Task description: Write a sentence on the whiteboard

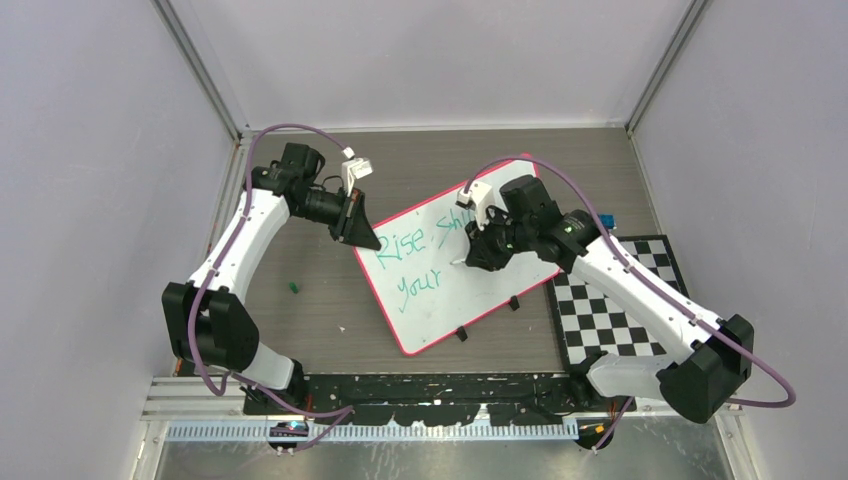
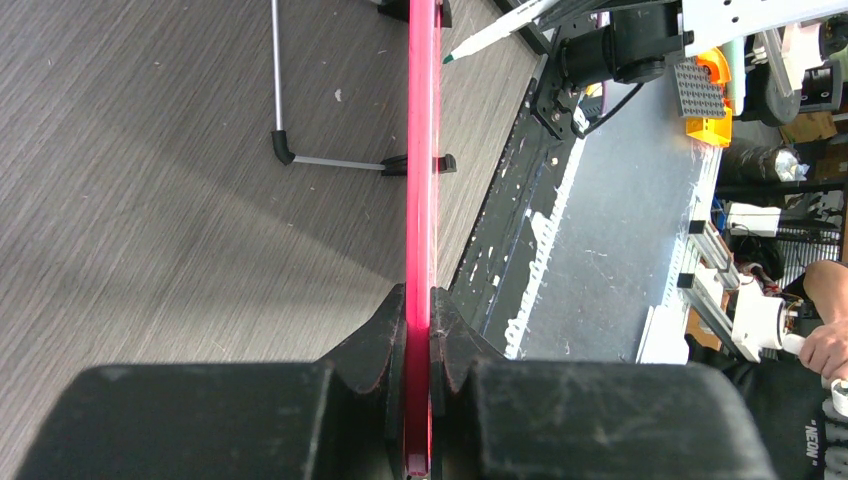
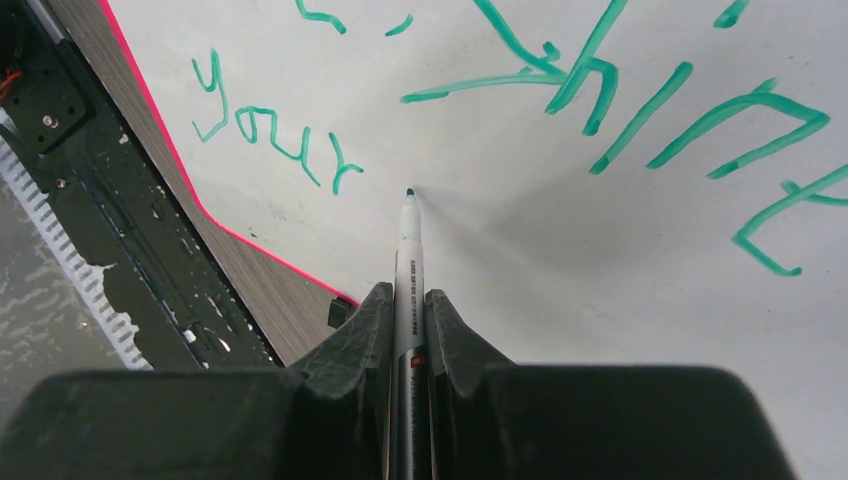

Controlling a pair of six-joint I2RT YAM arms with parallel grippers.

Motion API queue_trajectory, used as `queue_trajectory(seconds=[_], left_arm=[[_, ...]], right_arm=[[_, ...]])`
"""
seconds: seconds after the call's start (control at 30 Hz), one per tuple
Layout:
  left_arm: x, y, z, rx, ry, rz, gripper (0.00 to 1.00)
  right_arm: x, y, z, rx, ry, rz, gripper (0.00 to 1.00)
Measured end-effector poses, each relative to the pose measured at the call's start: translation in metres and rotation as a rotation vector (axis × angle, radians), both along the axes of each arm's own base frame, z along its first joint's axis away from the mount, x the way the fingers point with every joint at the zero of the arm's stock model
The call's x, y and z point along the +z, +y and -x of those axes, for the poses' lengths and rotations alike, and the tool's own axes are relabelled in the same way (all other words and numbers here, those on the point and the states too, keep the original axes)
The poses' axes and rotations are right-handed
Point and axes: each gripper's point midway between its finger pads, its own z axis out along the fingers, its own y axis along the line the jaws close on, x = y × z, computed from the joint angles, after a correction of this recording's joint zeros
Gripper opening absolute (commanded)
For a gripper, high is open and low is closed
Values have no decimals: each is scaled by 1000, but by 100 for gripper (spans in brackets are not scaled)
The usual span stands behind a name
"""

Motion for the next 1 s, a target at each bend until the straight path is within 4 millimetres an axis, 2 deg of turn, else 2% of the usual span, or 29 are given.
queue_trajectory(seconds=[0.53, 1.0], left_arm=[[0, 0, 0, 0, 1, -1, 0], [-1, 0, -1, 1, 2, 0, 0]], right_arm=[[-3, 4, -8, -14, 0, 1, 0], [-39, -8, 14, 16, 89, 76, 0]])
